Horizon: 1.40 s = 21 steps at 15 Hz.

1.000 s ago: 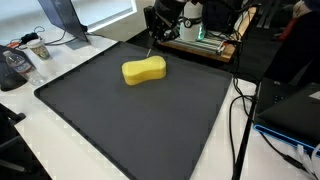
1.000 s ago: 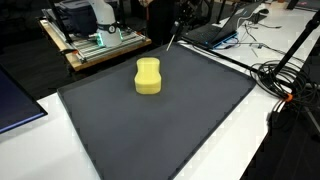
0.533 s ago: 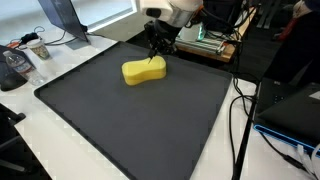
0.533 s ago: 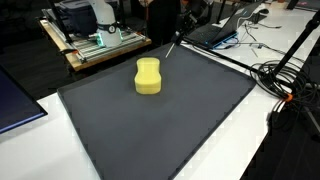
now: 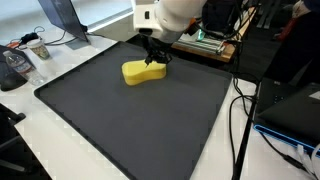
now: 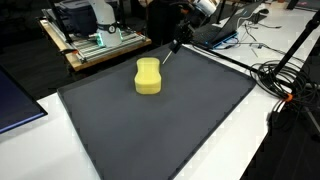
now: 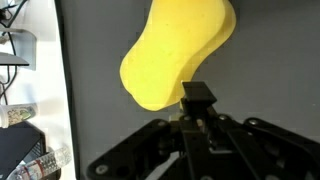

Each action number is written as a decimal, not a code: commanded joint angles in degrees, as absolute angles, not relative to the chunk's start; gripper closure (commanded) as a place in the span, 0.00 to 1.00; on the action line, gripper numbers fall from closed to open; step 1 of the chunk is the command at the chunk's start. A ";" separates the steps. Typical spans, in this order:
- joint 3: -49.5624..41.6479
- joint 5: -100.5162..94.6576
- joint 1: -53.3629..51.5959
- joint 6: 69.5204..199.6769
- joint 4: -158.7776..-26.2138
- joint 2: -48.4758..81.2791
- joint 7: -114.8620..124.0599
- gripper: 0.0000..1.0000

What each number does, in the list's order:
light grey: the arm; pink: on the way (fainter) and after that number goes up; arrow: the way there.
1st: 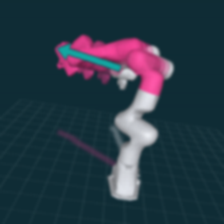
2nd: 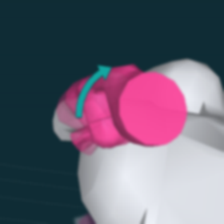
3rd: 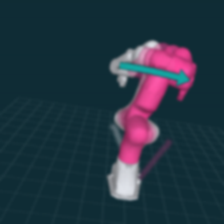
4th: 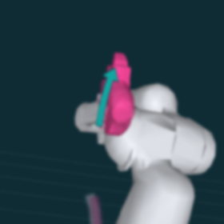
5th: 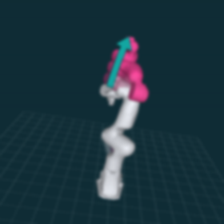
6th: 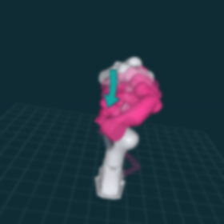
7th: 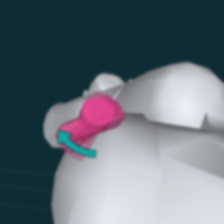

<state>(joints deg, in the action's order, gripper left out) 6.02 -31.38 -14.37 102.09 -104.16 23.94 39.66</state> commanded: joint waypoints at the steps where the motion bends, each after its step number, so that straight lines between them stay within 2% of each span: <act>1: 4.17 -30.89 -15.35 100.37 -102.28 26.11 39.58 0.97; 21: -0.09 -20.01 -10.62 107.79 -106.18 28.60 39.50 0.97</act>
